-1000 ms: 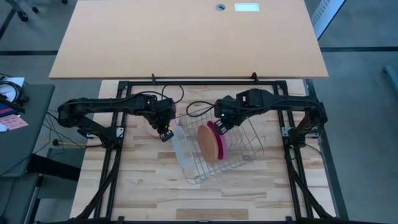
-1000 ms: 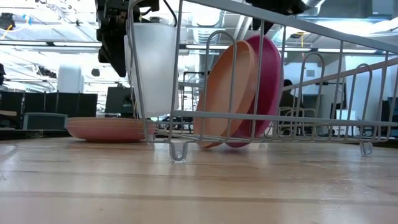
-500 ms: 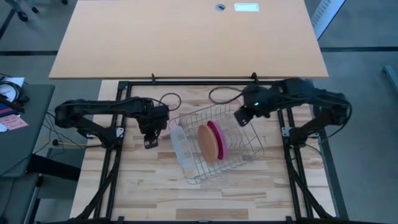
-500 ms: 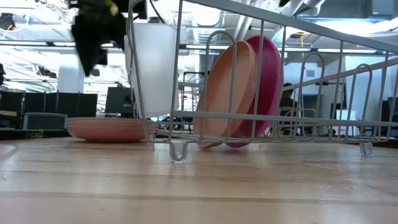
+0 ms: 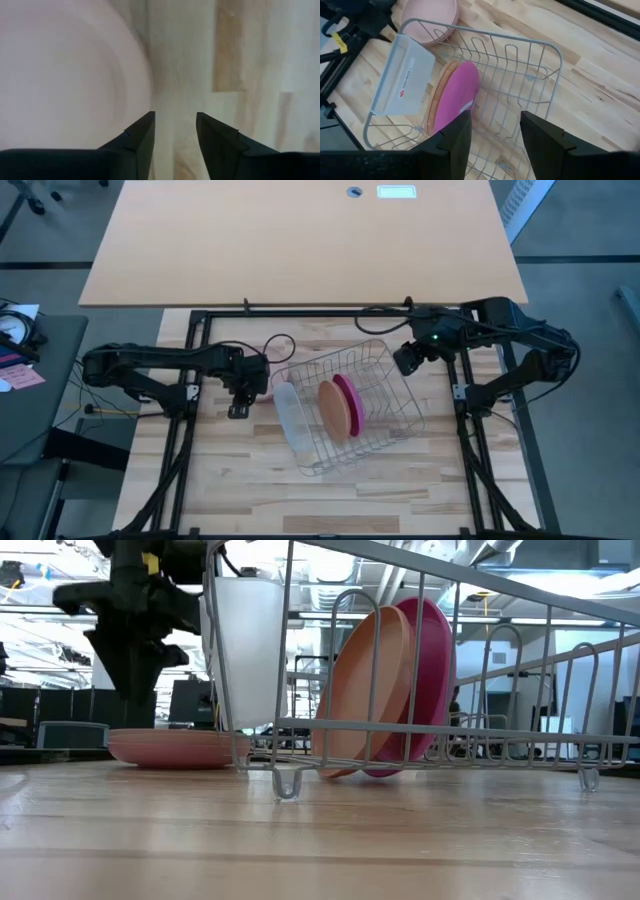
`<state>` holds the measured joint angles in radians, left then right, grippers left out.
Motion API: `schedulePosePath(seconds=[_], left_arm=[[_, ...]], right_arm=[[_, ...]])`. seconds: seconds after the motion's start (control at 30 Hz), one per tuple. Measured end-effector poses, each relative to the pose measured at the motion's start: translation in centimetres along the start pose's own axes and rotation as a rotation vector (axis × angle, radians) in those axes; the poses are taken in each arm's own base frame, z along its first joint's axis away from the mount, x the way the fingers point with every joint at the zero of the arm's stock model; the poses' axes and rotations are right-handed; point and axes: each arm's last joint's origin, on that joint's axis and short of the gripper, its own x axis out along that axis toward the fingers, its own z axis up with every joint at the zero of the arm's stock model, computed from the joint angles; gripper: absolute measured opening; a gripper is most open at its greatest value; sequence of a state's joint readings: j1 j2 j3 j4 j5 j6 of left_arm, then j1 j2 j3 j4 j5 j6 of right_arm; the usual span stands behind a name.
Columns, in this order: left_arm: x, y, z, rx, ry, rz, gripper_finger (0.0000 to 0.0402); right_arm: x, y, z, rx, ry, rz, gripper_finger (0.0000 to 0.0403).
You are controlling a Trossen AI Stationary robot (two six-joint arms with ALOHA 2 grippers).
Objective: Sort dishes
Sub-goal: Put the top light orange plate in the dish rack
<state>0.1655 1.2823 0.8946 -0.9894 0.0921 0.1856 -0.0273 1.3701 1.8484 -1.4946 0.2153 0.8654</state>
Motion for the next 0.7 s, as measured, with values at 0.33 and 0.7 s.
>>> schedulePosePath(seconds=[0.33,0.7], left_arm=[[2.3,0.2,-1.0,-0.012,-0.002,0.011,0.0093],[2.2,0.3,-0.8,-0.017,-0.011,0.054,0.0047]], right_arm=[[0.3,0.3,-0.2,-0.042,0.017,-0.01,0.0176],[0.3,0.3,-0.2,-0.067,0.013,-0.014,0.0176]])
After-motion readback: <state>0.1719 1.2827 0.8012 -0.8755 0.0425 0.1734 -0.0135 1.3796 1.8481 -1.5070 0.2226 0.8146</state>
